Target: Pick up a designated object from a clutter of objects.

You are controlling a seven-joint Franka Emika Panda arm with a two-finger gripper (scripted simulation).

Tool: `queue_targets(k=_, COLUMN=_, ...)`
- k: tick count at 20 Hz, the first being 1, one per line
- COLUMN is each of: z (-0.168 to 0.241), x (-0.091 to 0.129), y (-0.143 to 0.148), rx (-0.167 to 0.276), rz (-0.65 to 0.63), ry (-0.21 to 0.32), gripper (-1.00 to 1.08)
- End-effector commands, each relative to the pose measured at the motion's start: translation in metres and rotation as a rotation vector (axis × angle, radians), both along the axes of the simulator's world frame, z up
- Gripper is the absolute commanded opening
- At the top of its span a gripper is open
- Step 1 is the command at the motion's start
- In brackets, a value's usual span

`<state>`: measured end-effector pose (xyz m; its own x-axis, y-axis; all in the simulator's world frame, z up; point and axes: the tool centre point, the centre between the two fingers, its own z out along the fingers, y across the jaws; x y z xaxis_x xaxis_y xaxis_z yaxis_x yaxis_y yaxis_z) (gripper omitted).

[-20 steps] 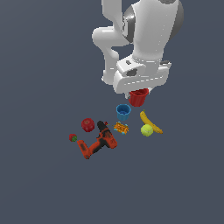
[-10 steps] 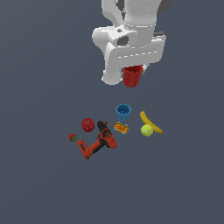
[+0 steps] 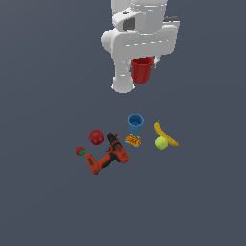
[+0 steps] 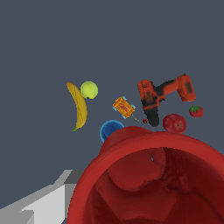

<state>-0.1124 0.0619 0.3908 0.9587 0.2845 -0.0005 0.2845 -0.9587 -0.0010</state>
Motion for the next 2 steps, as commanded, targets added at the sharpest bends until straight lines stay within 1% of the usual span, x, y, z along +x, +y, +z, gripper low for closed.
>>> queue_targets(k=1, z=0.0038, x=-0.0019, y=-0.0013, rx=0.000, rz=0.000, ry=-0.001, gripper=-1.00)
queue_targets(k=2, z=0.0040, x=-0.0020, y=-0.0014, rx=0.000, rz=0.000, ry=-0.001, gripper=-1.00)
